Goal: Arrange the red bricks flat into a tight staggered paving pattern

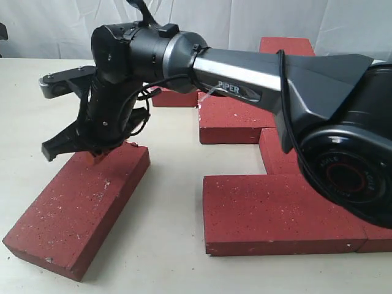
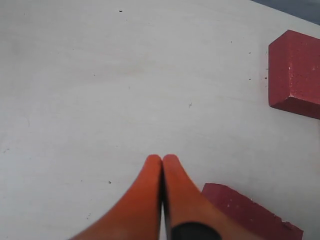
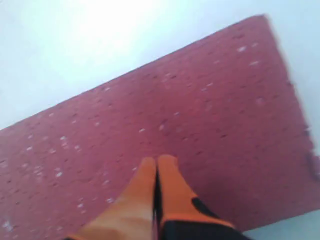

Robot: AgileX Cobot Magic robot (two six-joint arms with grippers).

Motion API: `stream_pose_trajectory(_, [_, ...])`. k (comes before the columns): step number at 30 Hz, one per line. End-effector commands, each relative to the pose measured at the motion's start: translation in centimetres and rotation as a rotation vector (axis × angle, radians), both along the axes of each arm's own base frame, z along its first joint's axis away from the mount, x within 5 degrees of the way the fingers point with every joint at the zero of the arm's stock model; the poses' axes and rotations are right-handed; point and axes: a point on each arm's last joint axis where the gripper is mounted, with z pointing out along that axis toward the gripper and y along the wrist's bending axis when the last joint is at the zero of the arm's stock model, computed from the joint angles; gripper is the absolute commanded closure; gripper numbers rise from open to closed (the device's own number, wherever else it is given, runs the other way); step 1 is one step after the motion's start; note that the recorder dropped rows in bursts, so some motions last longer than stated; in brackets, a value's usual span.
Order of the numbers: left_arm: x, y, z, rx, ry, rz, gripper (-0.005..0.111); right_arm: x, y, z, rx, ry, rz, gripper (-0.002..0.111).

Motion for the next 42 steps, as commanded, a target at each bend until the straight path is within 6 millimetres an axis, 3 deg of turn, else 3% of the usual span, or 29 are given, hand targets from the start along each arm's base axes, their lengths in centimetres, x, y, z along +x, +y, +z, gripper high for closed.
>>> stream_pose_trajectory(1, [-0.1, 0.1, 0.2, -0.002, -0.009, 0.004, 0.107, 2.1, -1.1, -0.8, -0.057, -0.110, -0.044, 0.109])
stream_pose_trajectory(8, [-0.1, 0.1, 0.2, -0.002, -0.009, 0.004, 0.107, 4.0, -2.6, -3.1, -0.171, -0.144, -0.110, 0.109])
stream_pose_trajectory(17, [-0.1, 0.1, 0.3, 0.000, -0.014, 0.007, 0.107, 3.1, -5.1, -3.6, -0.451, -0.054, -0.070, 0.109])
stream_pose_trajectory(21, [-0.1, 0.1, 0.3, 0.000, -0.014, 0.007, 0.107, 3.5, -5.5, -2.9, -0.486, -0.120, -0.064, 0.109])
stream_pose_trajectory(34, [-0.1, 0.1, 0.3, 0.000, -0.014, 0.007, 0.107, 3.2, -6.3, 2.8, -0.421, -0.224, -0.064, 0.109])
stream_pose_trajectory(42, [-0.2, -2.4, 0.1, 0.062, 0.009, -0.140, 0.107, 1.2, -4.9, 3.5, -0.252, -0.075, 0.061, 0.109])
